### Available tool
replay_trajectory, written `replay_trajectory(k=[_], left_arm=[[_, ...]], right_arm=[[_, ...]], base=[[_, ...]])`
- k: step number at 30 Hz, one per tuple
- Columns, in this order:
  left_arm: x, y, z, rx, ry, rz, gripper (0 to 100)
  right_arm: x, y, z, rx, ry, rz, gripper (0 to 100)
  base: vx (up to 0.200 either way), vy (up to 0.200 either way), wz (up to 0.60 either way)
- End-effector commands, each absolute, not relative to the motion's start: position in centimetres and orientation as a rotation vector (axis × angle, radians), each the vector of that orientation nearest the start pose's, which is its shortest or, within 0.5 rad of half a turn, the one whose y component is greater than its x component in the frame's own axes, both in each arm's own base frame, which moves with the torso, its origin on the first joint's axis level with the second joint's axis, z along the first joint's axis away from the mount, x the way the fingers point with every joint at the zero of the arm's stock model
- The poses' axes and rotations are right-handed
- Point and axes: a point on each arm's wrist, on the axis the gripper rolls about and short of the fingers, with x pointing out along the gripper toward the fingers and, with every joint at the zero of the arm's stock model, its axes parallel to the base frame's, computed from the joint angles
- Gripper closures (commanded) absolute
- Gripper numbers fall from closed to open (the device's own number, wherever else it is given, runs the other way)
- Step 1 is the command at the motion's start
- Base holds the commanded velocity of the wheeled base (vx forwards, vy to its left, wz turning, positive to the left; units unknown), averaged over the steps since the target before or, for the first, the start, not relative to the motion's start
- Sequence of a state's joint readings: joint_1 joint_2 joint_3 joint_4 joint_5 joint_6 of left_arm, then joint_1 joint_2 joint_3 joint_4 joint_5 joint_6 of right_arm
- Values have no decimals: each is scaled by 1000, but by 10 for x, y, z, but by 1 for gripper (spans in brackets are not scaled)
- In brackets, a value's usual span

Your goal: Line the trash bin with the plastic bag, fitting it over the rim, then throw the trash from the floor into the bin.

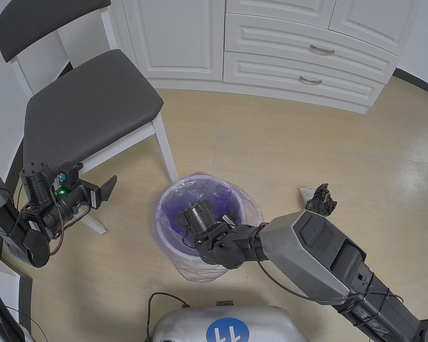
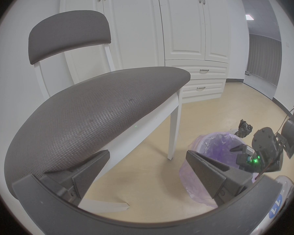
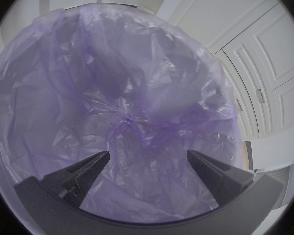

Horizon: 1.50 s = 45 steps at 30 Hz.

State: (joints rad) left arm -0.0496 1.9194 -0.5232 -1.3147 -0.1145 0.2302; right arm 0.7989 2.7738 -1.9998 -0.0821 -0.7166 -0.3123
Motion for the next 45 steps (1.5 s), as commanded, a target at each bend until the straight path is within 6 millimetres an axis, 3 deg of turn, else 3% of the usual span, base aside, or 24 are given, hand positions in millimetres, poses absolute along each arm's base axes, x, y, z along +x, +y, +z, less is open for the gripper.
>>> replay_trajectory(k=[1, 5, 6, 10, 16, 20, 27, 36, 38, 45], left_arm=[[309, -18, 113, 228, 67, -172, 0], [309, -18, 113, 228, 66, -175, 0], [309, -18, 113, 227, 67, -173, 0], [309, -18, 114, 227, 64, -173, 0], [308, -17, 115, 227, 61, -171, 0], [308, -17, 116, 227, 59, -171, 0], [309, -14, 117, 227, 56, -160, 0], [310, -13, 117, 227, 56, -155, 0], [310, -12, 117, 226, 55, -155, 0], [309, -12, 117, 226, 53, -155, 0]], right_arm=[[370, 384, -27, -789, 474, 190, 0], [366, 390, -21, -774, 449, 200, 0], [360, 396, -9, -756, 421, 211, 0], [346, 409, 1, -750, 394, 244, 0], [323, 427, 6, -766, 367, 297, 0], [320, 429, 2, -784, 367, 306, 0], [339, 415, 7, -764, 377, 261, 0], [359, 394, 48, -697, 343, 166, 0], [359, 391, 60, -679, 333, 160, 0], [334, 370, 57, -758, 416, 181, 0]], base=[[0, 0, 0], [0, 0, 0], [0, 0, 0], [0, 0, 0], [0, 0, 0], [0, 0, 0], [0, 0, 0], [0, 0, 0], [0, 0, 0], [0, 0, 0]])
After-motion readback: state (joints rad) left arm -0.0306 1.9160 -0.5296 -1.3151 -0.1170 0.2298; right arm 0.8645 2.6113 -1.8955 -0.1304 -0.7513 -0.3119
